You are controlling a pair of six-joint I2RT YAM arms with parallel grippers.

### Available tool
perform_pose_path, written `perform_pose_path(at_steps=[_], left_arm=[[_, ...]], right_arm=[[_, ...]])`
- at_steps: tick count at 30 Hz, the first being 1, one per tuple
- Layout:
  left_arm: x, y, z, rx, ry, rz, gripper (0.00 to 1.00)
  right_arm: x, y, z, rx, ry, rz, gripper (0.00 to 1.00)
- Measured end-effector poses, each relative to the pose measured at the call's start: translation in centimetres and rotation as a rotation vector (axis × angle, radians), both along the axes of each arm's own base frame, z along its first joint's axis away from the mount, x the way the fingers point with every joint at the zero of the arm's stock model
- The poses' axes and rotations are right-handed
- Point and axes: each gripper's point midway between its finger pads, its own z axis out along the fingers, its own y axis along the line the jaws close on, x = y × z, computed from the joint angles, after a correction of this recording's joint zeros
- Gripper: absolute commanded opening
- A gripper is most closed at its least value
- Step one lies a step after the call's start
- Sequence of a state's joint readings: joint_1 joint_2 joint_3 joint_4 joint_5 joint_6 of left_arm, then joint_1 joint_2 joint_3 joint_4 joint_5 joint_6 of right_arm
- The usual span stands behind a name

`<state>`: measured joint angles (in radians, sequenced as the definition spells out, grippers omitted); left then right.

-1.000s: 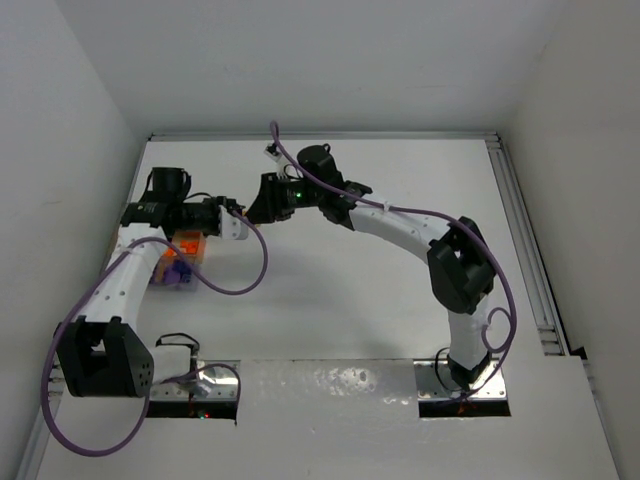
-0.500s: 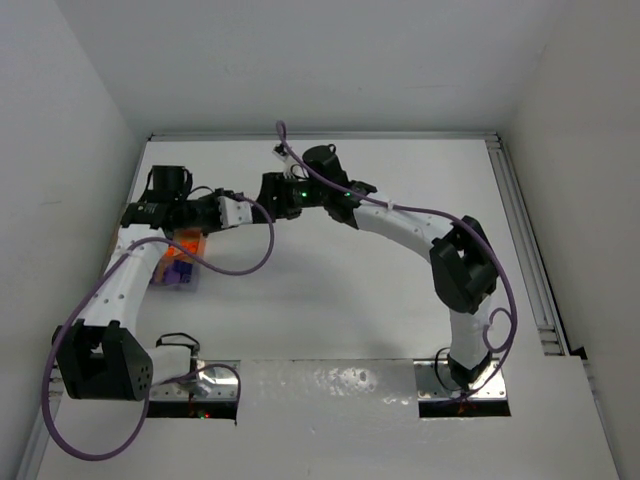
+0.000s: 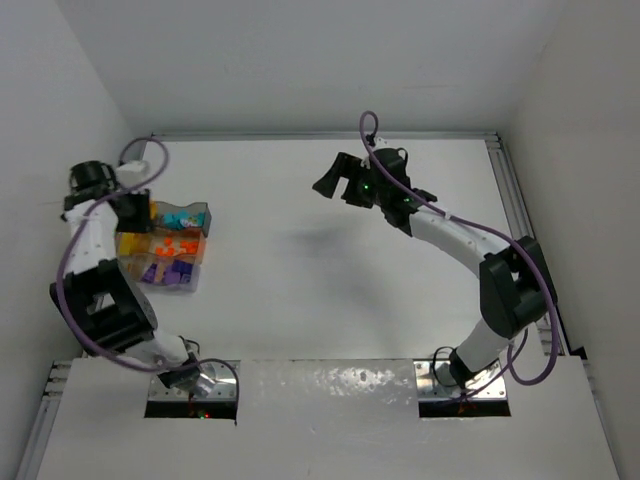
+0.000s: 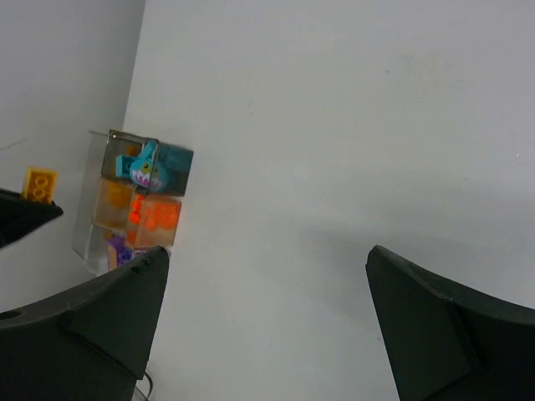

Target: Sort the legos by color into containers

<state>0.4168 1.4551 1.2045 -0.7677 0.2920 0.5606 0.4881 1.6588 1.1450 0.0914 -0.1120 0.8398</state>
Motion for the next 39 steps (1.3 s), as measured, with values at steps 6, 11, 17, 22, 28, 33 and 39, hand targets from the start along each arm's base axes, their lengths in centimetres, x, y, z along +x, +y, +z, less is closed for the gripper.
perform_pose_path(at_steps=[6, 11, 17, 22, 28, 33, 39], left_arm=[[-2.8, 9.9, -3.1, -0.015, 0.096, 0.35, 0.0], [-1.1, 10.0, -4.0, -0.01, 0.105, 0.326, 0.0], [0.9, 11.3, -7.1, -0.021, 0.137, 0.335, 0.16], [1.0, 11.0, -8.0, -0.036, 0.166, 0.289, 0.61], [1.9, 11.2, -7.0, -0.031, 0.137, 0.252, 0.78], [3.1, 11.0, -4.9, -0.036, 0.101, 0.228, 0.77], [6.0, 10.0, 0.9, 0.017, -0.02, 0.159, 0.77]], right_arm=[[-0.8, 0.4, -0.5, -0.063, -0.01, 0.047, 0.99], [-0.2, 0.7, 0.1, -0.087, -0.012, 0.071, 0.99], [0.0, 0.9, 1.0, -0.103, -0.033, 0.094, 0.99], [-0.3, 0.6, 0.5, -0.137, -0.021, 0.108, 0.99], [-0.5, 0.4, 0.2, -0.163, -0.015, 0.118, 0.99], [-0.3, 0.4, 0.9, -0.171, -0.033, 0.125, 0.99], [0.2, -0.9, 1.5, -0.243, -0.037, 0.115, 0.99]])
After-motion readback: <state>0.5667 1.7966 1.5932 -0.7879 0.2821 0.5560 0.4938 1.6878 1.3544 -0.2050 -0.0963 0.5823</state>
